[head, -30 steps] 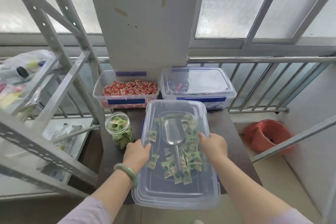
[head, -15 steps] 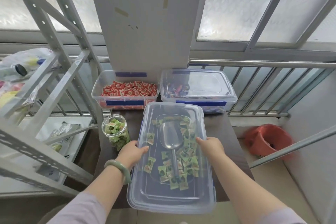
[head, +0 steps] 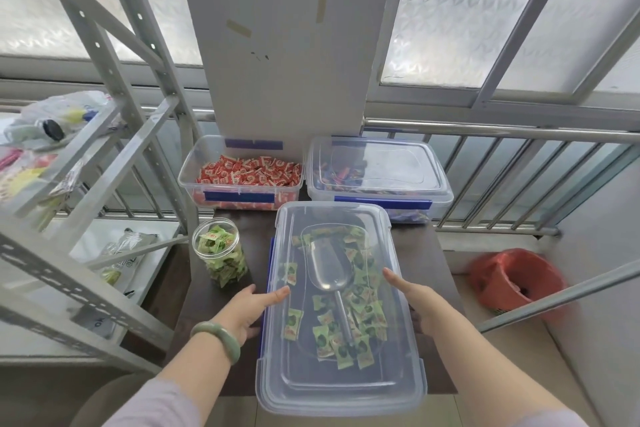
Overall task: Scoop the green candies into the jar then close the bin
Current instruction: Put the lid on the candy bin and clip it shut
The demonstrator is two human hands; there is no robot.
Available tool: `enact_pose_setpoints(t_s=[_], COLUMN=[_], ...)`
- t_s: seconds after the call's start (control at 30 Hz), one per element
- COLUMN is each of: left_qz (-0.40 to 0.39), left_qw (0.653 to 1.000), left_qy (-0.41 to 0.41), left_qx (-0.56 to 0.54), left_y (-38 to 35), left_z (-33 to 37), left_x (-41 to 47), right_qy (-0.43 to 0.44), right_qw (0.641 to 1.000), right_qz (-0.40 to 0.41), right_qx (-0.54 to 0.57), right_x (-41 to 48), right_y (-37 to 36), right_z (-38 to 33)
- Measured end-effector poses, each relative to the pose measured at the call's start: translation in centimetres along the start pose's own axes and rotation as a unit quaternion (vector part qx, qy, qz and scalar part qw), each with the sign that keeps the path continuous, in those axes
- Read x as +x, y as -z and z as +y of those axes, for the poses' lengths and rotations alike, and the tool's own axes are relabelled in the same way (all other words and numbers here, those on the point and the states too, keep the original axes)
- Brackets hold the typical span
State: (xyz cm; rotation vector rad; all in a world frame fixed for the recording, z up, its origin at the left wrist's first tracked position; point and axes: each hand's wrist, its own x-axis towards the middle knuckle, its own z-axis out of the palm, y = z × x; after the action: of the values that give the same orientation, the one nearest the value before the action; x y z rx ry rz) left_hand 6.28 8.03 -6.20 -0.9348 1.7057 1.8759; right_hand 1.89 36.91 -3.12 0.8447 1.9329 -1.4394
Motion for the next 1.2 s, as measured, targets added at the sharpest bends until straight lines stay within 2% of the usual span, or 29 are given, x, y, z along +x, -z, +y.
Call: enact_pose_setpoints(t_s=[0.27, 0.4, 0.7, 0.8, 0.87, 1.0, 1.2], left_qz=[0.022, 0.054, 0.053, 0.065, 0.074, 0.101, 0.105], left_qw=[0.997, 0.991, 0.98, 0.98, 0.975, 0.95, 0.961], left_qy=[-0.051, -0.078, -0.096, -0.087, -0.113, -0.163, -0.159], left_qx=[0.056, 0.099, 0.167, 0.168, 0.178, 0.245, 0.199], left_y=[-0.3, -0.9, -1.1, -0.9, -1.1, -1.3, -1.9], left_z=[0.8, 0.8, 1.0, 1.0, 0.8, 0.4, 0.9], left_x=[-0.5, -0.4, -0.5, -0.7, -1.4, -2.2, -2.2], right_qy=[0.102, 0.134, 0.176, 0.153, 0.159, 0.191, 0.21], right_qw=[0.994, 0.987, 0.958, 0.969, 0.975, 0.967, 0.969], right_qz=[0.034, 0.069, 0.14, 0.116, 0.096, 0.118, 0.097], right_qx=[-0.017, -0.064, -0.178, -0.156, -0.119, -0.12, -0.092], right_x=[0.0, -0.3, -1.6, -1.3, -1.2, -1.3, -1.0], right_y=[-0.3, -0.7, -0.8, -0.7, -0.7, -0.8, -1.0], right_z=[-0.2, -0.2, -0.3, -0.4, 0.0, 0.7, 0.0])
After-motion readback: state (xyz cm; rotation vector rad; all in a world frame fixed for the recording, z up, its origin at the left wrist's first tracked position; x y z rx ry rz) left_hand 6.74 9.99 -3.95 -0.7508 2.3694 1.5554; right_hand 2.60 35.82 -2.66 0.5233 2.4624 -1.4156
